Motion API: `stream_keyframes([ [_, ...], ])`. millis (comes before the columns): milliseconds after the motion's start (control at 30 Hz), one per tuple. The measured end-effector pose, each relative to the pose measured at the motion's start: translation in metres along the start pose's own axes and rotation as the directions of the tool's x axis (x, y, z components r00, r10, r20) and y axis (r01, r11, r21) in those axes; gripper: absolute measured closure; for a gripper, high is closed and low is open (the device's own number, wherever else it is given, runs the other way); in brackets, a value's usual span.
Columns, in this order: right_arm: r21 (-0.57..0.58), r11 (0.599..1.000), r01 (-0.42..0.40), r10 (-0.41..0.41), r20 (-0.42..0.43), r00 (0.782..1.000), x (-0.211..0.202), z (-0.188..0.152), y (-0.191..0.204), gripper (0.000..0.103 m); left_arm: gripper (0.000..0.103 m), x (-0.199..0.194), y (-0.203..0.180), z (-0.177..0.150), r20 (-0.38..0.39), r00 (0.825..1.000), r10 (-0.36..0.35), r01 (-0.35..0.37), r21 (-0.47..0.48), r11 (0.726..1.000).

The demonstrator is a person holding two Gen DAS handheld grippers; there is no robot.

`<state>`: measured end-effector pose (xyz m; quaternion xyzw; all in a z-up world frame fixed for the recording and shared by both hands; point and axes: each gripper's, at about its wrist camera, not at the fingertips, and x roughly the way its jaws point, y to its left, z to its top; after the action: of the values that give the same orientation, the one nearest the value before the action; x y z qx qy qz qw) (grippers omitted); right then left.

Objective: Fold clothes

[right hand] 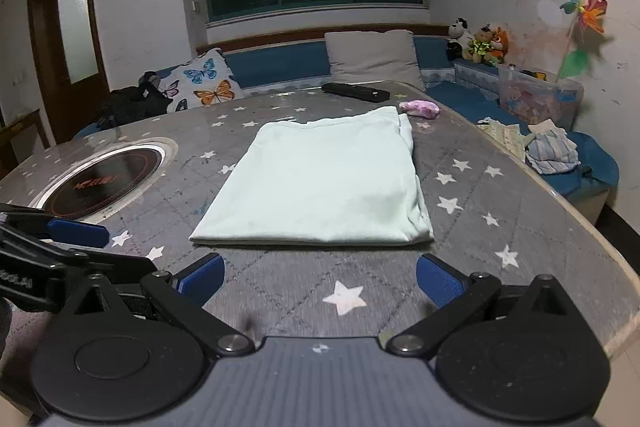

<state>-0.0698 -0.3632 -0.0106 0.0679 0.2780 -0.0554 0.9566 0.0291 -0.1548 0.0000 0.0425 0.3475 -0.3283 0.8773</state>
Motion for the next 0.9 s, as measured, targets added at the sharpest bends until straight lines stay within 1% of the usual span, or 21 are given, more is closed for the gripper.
stream_keyframes([
  [100, -0.008, 1.000, 0.012, -0.012, -0.006, 1.000, -0.003, -0.003, 0.004, 0.000, 0.000, -0.003, -0.002, -0.004, 0.005, 1.000, -0.001, 0.001, 0.000, 1.000],
  [267, -0.011, 1.000, 0.029, -0.029, -0.011, 1.000, -0.006, -0.008, 0.009, 0.000, 0.000, -0.006, -0.004, -0.011, 0.001, 1.000, 0.008, -0.008, 0.000, 1.000],
  [500, 0.035, 0.999, 0.039, -0.038, -0.005, 0.999, -0.013, -0.012, 0.010, 0.000, 0.000, -0.014, -0.005, -0.019, 0.006, 1.000, 0.023, -0.023, 0.000, 1.000],
  [900, 0.050, 0.998, 0.039, -0.039, -0.009, 0.999, -0.017, -0.017, 0.019, 0.000, 0.000, -0.018, -0.004, -0.031, -0.009, 0.999, 0.042, -0.042, -0.006, 0.999],
])
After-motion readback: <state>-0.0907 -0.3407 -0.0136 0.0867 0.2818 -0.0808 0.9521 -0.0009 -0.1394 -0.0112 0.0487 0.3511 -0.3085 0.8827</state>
